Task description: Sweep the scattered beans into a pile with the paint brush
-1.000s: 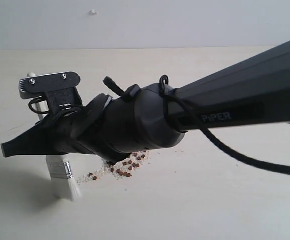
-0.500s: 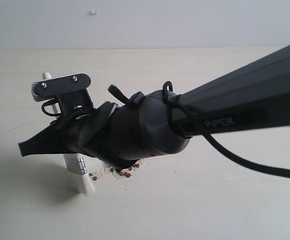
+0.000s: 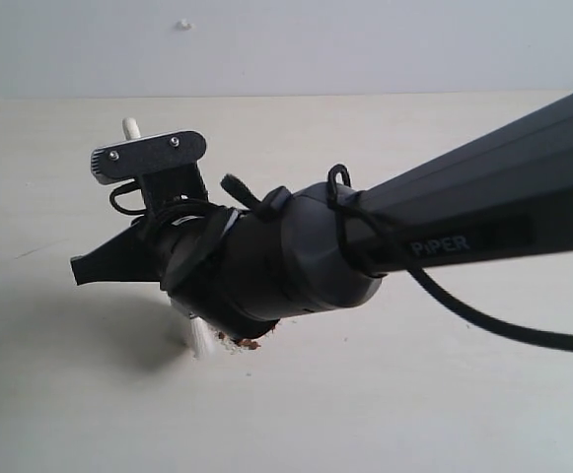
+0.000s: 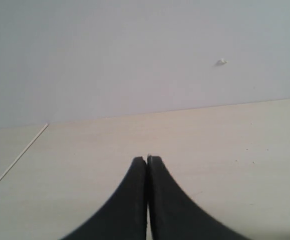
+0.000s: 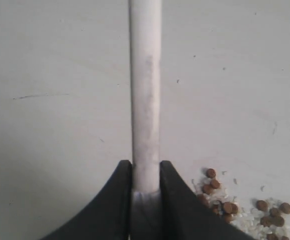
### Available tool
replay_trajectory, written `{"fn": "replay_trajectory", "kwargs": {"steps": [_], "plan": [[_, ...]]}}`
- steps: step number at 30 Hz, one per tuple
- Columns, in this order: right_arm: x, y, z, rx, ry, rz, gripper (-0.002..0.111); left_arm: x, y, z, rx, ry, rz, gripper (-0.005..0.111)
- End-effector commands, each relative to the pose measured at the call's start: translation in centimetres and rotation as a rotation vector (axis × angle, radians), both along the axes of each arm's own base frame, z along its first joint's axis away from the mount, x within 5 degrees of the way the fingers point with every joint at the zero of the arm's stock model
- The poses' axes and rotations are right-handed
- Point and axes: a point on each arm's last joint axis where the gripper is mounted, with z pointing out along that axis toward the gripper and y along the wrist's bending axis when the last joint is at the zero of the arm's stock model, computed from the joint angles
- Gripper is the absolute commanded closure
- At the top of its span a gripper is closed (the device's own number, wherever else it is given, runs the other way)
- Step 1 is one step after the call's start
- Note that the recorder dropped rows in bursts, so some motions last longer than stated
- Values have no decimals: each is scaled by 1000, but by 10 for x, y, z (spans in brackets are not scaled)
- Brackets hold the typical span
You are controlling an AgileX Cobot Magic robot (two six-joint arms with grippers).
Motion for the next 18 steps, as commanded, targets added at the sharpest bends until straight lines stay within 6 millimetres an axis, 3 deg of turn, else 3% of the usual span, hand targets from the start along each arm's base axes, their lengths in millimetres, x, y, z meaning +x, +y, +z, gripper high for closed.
{"fn": "replay_trajectory", "kwargs": {"steps": [1,11,14,18], "plan": [[2,-4,15,-5,-50,0,108,-1,0,1,-8,-8,0,107],[-8,-11,76,47,-86,76,108,-1,0,1,-8,-8,0,107],[-18,-4,75,71,-17,195,108,-1,0,1,-8,-8,0,107],[-35,2,58,98,99,365,108,-1,0,1,-8,-8,0,107]]}}
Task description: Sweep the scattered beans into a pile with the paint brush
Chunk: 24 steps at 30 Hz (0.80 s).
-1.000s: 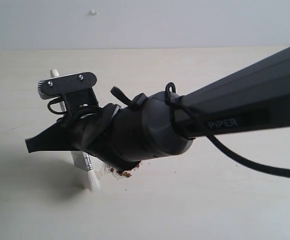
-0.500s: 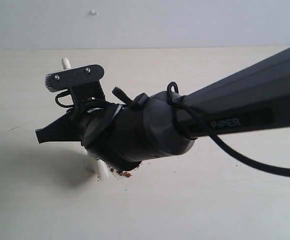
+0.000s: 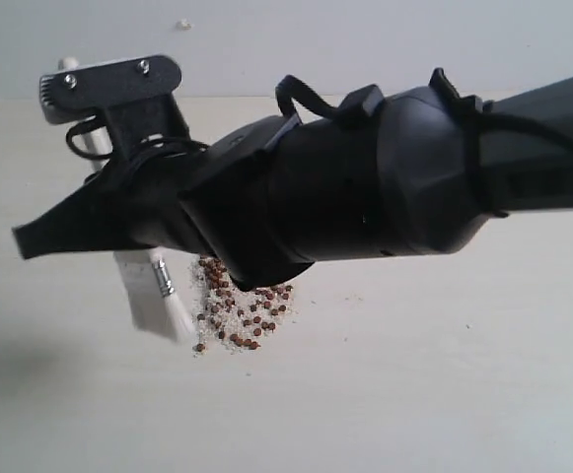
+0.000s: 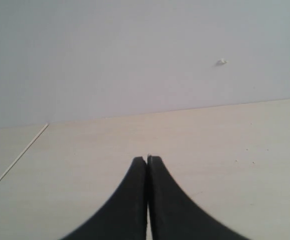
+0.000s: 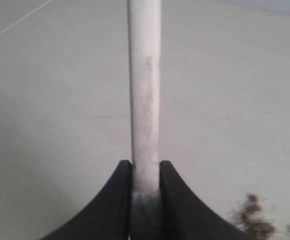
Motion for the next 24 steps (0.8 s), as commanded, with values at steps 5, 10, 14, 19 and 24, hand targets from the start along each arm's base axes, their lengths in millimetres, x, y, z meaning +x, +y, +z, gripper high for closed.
{"fn": "replay_trajectory", "kwargs": {"steps": [5,10,14,19,24], "plan": [[-14,-5,-26,-80,46,141,108,-1,0,1,-8,-8,0,107],[-15,-8,-28,-181,-75,262,108,-1,0,1,-8,-8,0,107],[-33,-3,-19,-196,-122,537,108,-1,0,1,-8,-8,0,107],[-42,-5,3,-179,-202,657,108,-1,0,1,-8,-8,0,107],[-57,-8,36,-82,-287,791,108,-1,0,1,-8,-8,0,107]]}}
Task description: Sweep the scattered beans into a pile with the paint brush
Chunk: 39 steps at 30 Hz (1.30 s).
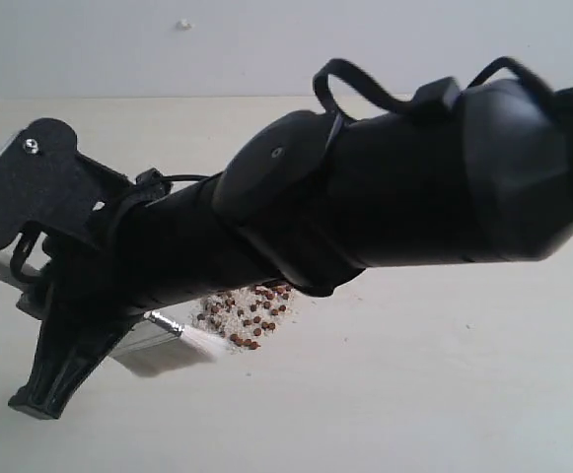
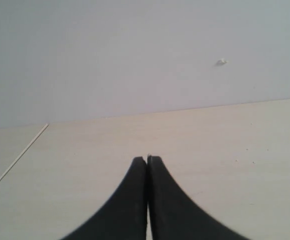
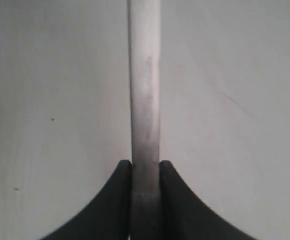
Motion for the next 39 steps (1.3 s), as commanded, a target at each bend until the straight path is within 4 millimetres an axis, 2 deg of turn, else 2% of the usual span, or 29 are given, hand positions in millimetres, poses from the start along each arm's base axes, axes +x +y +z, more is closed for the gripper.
{"fn": "replay_trajectory", "kwargs": {"steps": [1,4,8,10,14,16,19,24,26,31,36,39], "plan": [[-15,-4,32,99,-61,164,108,-1,0,1,-8,-8,0,107],[-20,-10,55,214,-42,252,108,-1,0,1,-8,-8,0,107],[-12,-27,80,373,47,318,108,-1,0,1,-8,-8,0,107],[-12,-38,92,489,97,407,108,-1,0,1,-8,-8,0,107],[-15,-61,98,613,123,616,108,-1,0,1,-8,-8,0,107],[-6,-70,90,604,139,581,108,-1,0,1,-8,-8,0,107],[-1,-84,66,570,160,527,108,-1,0,1,-8,-8,0,107],[-4,-106,27,506,269,441,108,-1,0,1,-8,-8,0,107],[-4,-107,17,489,303,425,108,-1,0,1,-8,-8,0,107],[9,-100,-14,408,358,352,108,-1,0,1,-8,-8,0,107],[38,-83,-58,293,388,252,108,-1,0,1,-8,-8,0,107],[56,-69,-64,305,372,258,108,-1,0,1,-8,-8,0,107]]}}
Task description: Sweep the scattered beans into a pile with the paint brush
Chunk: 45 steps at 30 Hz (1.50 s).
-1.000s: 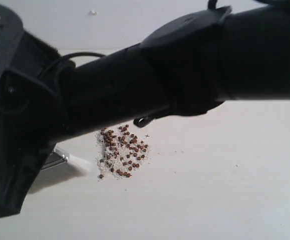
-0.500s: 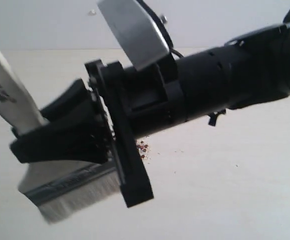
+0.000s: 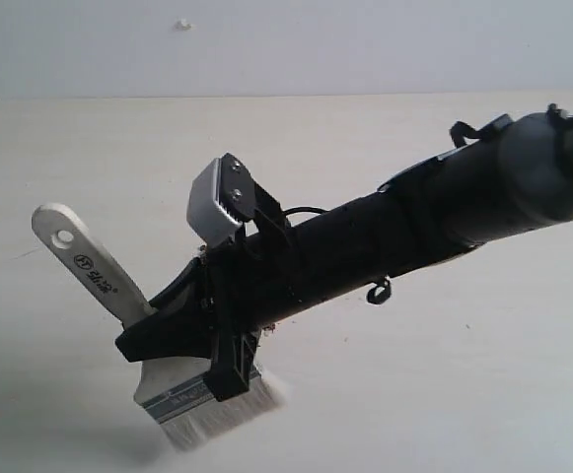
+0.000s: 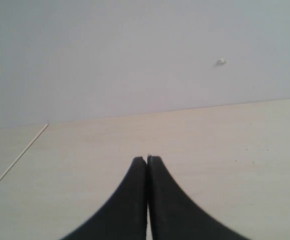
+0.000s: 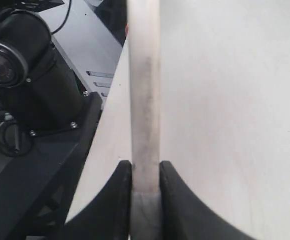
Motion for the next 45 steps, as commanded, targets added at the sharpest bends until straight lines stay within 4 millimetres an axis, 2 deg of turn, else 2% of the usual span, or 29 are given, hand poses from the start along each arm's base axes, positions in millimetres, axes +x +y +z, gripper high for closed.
{"fn": "replay_trajectory", "kwargs": {"steps": [1,6,10,14,17,24,25,29,33,37,39,45], "plan": [[21,14,-4,31,-25,-7,108,-1,0,1,-8,-8,0,107],[36,26,-17,22,-29,-16,108,-1,0,1,-8,-8,0,107],[49,28,-38,-81,-58,-87,108,-1,0,1,-8,-8,0,107],[63,30,-38,-150,-74,-183,108,-1,0,1,-8,-8,0,107],[83,32,-34,-229,-94,-327,108,-1,0,1,-8,-8,0,107],[99,33,-27,-266,-79,-461,108,-1,0,1,-8,-8,0,107],[99,35,-25,-251,-58,-459,108,-1,0,1,-8,-8,0,107],[95,39,17,-129,-21,-439,108,-1,0,1,-8,-8,0,107],[92,37,42,-92,-17,-473,108,-1,0,1,-8,-8,0,107],[89,45,36,-169,-7,-591,108,-1,0,1,-8,-8,0,107],[87,50,29,-279,-80,-749,108,-1,0,1,-8,-8,0,107],[69,88,57,-222,-125,-798,108,-1,0,1,-8,-8,0,107]]}}
